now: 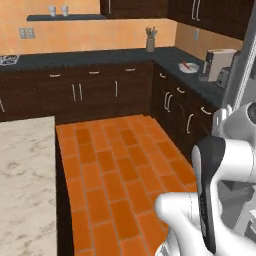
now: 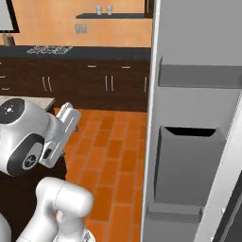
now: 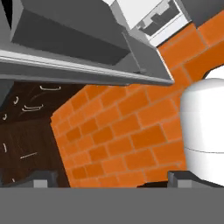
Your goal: Take the meat container that has the chicken drumstick and place it on the second highest rack of the freezer. Then take the vegetable container that has the carrot and mushroom and place it on the highest rack of the freezer.
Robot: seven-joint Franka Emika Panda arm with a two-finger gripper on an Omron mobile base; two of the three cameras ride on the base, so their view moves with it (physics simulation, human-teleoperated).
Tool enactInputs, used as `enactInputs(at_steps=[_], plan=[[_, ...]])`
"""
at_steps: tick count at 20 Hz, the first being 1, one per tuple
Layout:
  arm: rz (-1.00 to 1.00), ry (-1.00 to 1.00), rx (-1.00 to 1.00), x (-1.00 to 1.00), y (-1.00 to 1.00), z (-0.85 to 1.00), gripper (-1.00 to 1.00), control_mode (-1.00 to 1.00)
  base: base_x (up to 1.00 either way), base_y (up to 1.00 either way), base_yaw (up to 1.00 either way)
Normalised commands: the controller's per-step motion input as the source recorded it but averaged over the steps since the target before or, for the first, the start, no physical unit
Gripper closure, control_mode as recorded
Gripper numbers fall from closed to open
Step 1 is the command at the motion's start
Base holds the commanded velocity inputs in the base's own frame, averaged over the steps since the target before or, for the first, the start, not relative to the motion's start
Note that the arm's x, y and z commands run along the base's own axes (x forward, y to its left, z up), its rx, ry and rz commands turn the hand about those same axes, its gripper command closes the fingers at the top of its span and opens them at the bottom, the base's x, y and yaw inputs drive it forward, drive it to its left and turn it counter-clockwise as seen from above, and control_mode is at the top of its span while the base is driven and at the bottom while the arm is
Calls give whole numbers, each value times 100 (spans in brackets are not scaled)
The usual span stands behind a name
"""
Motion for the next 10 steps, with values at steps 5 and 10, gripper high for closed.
enactInputs(at_steps=[5, 10], plan=[[0, 0, 0, 0, 0, 0, -100, 100, 95, 22, 38], [0, 0, 0, 0, 0, 0, -100, 100, 100, 0, 8]])
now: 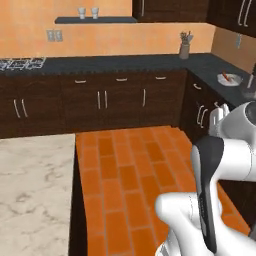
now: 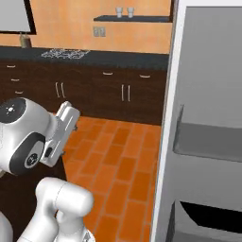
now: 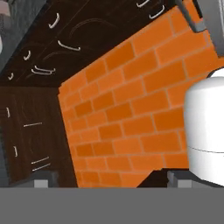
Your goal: Take the meat container that has the chicken drumstick and place it on the second highest rack of the freezer. Then take the vegetable container that has the carrot and mushroom and place it on the highest rack of the freezer.
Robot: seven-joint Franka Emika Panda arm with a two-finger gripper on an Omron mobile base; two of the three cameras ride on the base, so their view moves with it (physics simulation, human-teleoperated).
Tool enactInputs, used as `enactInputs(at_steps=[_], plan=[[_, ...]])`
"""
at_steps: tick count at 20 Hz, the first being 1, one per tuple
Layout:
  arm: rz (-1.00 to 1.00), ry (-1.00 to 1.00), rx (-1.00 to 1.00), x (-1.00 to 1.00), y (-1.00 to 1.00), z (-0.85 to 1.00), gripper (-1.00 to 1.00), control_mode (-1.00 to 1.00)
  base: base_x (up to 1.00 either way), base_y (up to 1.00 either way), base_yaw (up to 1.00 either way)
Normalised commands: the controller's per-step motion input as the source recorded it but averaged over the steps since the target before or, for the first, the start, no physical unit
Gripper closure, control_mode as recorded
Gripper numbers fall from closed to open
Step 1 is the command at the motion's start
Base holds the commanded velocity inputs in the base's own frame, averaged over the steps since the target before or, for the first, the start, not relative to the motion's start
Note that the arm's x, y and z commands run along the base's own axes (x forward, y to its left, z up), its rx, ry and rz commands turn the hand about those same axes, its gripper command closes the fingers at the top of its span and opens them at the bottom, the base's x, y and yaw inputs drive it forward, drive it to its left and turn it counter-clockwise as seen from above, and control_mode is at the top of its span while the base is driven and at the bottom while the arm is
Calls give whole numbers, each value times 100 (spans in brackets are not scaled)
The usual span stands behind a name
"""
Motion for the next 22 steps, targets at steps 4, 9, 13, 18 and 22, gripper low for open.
enactInputs(at_steps=[4, 9, 13, 18, 22], plan=[[0, 0, 0, 0, 0, 0, -100, 100, 100, -26, 0], [0, 0, 0, 0, 0, 0, -100, 100, 100, -60, 0], [0, 0, 0, 0, 0, 0, -100, 100, 100, -54, -35], [0, 0, 0, 0, 0, 0, -100, 100, 100, -20, -51], [0, 0, 0, 0, 0, 0, -100, 100, 100, 20, -41]])
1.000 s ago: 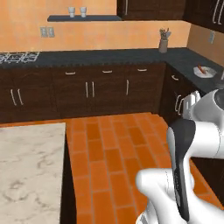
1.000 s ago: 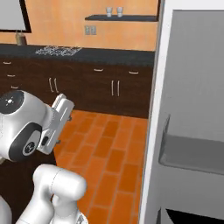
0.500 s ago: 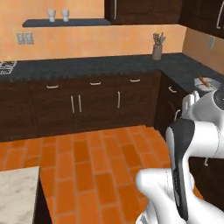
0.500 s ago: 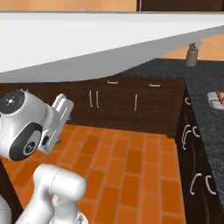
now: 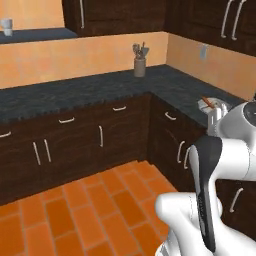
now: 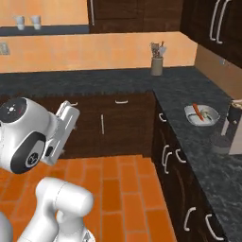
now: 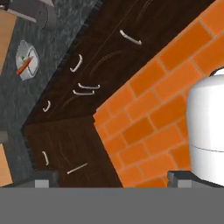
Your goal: Take the meat container that has the chicken drumstick and place it on the second highest rack of the freezer. Then take the vegetable container that has the carrot and mushroom and place it on the highest rack of the freezer.
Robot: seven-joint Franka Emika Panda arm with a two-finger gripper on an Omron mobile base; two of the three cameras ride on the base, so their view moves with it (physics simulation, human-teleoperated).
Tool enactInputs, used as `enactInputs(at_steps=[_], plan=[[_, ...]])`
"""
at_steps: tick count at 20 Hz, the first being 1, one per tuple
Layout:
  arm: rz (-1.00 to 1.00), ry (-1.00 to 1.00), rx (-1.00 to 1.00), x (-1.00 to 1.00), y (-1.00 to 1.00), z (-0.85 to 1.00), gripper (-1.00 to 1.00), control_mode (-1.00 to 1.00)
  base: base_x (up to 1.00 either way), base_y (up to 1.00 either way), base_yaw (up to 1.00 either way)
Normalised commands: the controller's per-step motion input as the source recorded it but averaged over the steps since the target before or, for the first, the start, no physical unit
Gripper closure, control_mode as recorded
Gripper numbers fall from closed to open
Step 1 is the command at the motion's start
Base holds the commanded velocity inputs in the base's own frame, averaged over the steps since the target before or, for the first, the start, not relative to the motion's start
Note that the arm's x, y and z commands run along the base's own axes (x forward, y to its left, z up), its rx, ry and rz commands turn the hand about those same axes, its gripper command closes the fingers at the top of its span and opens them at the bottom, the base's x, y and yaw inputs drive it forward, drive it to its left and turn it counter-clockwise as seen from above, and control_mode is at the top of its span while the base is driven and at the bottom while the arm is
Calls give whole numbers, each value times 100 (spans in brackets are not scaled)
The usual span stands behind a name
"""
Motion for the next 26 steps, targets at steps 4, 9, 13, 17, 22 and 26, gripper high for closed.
enactInputs(at_steps=[4, 9, 13, 17, 22, 26], plan=[[0, 0, 0, 0, 0, 0, -100, 100, 100, 47, -62], [0, 0, 0, 0, 0, 0, -100, 100, 100, 69, -69], [0, 0, 0, 0, 0, 0, -100, 100, 89, 83, -69], [0, 0, 0, 0, 0, 0, -100, 100, 76, 88, -74], [0, 0, 0, 0, 0, 0, -100, 100, 65, 74, -82], [0, 0, 0, 0, 0, 0, -100, 100, 40, 49, -89]])
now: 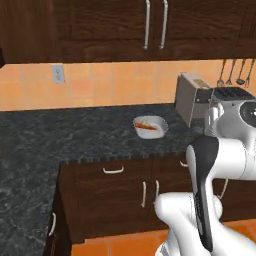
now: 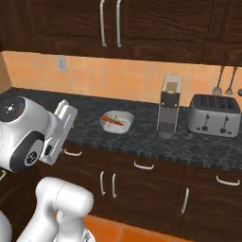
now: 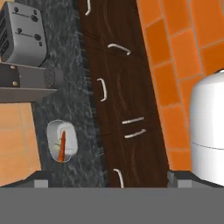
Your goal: Take the meat container that has the chicken drumstick and place it on the second highest rack of the freezer. Then take the vegetable container that has the carrot and mushroom and place it on the highest rack of the freezer.
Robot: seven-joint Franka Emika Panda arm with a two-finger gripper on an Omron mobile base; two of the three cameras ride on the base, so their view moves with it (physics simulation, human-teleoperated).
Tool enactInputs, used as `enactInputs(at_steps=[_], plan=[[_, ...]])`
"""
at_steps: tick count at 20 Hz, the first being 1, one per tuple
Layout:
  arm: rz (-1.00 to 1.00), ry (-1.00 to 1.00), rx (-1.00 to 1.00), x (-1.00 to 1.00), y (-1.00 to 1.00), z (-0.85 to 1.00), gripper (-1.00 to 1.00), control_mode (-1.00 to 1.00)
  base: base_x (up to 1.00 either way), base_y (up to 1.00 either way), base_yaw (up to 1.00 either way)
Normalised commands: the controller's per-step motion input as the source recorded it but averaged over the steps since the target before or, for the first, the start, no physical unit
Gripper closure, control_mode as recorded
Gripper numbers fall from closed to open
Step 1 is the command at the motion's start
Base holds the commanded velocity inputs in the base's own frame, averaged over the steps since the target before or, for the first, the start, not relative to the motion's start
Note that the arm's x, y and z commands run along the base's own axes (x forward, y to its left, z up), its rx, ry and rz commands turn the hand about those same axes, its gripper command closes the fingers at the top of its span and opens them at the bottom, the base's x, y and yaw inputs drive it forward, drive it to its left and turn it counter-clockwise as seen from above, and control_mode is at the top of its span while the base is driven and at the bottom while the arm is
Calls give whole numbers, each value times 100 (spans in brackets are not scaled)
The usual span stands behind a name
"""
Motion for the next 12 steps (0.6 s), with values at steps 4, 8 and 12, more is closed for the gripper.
enactInputs(at_steps=[4, 8, 12], plan=[[0, 0, 0, 0, 0, 0, -100, 100, 100, 14, -47], [0, 0, 0, 0, 0, 0, -100, 100, 94, -2, -14], [3, 7, 0, 50, -3, 0, -100, -100, 31, 0, 0]])
